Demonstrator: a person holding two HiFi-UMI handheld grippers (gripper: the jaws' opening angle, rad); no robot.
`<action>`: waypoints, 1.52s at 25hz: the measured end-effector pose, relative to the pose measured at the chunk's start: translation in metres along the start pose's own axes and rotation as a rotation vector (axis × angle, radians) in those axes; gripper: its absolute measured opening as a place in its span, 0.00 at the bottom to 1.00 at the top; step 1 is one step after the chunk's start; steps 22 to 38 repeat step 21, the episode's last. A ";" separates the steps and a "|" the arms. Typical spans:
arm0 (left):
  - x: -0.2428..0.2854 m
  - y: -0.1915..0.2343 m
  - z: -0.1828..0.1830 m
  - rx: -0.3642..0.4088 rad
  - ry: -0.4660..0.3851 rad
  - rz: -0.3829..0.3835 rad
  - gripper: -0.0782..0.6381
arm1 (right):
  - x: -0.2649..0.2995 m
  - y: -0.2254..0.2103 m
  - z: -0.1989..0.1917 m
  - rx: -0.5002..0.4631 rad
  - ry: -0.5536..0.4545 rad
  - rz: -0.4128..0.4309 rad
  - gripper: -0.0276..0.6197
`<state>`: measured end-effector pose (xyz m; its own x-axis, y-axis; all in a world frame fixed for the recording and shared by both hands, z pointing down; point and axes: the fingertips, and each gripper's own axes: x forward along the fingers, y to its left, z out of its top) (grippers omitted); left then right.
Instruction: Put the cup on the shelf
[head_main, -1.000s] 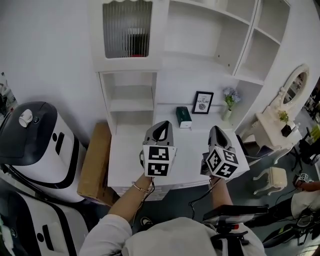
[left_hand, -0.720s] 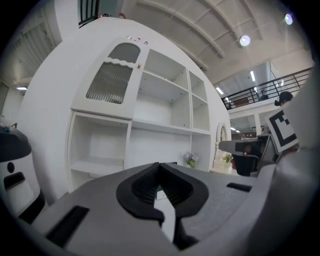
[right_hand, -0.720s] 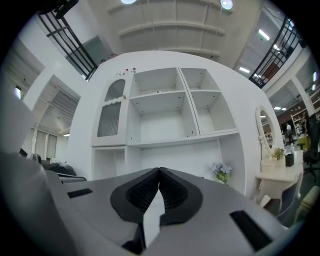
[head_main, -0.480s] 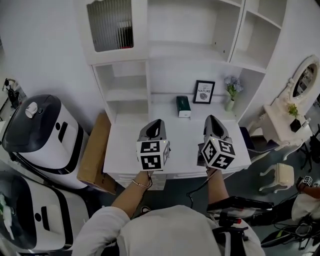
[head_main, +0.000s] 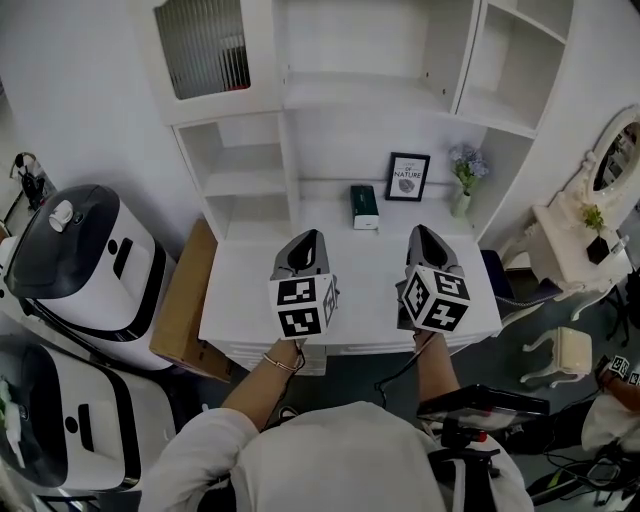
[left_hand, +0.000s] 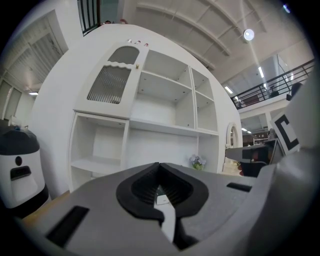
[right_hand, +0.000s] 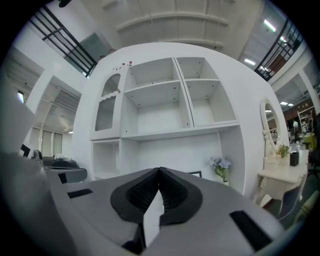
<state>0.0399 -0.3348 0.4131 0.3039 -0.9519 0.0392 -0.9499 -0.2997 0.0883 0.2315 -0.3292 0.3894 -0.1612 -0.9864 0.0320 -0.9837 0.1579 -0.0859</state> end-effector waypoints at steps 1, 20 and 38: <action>0.002 0.000 0.001 0.002 -0.004 0.001 0.12 | 0.002 0.001 0.003 0.000 -0.006 0.005 0.08; 0.019 0.023 0.004 0.017 0.031 -0.046 0.12 | 0.018 0.020 0.000 0.028 -0.031 0.000 0.08; 0.019 0.025 0.003 0.015 0.034 -0.047 0.12 | 0.018 0.021 -0.002 0.030 -0.030 -0.002 0.08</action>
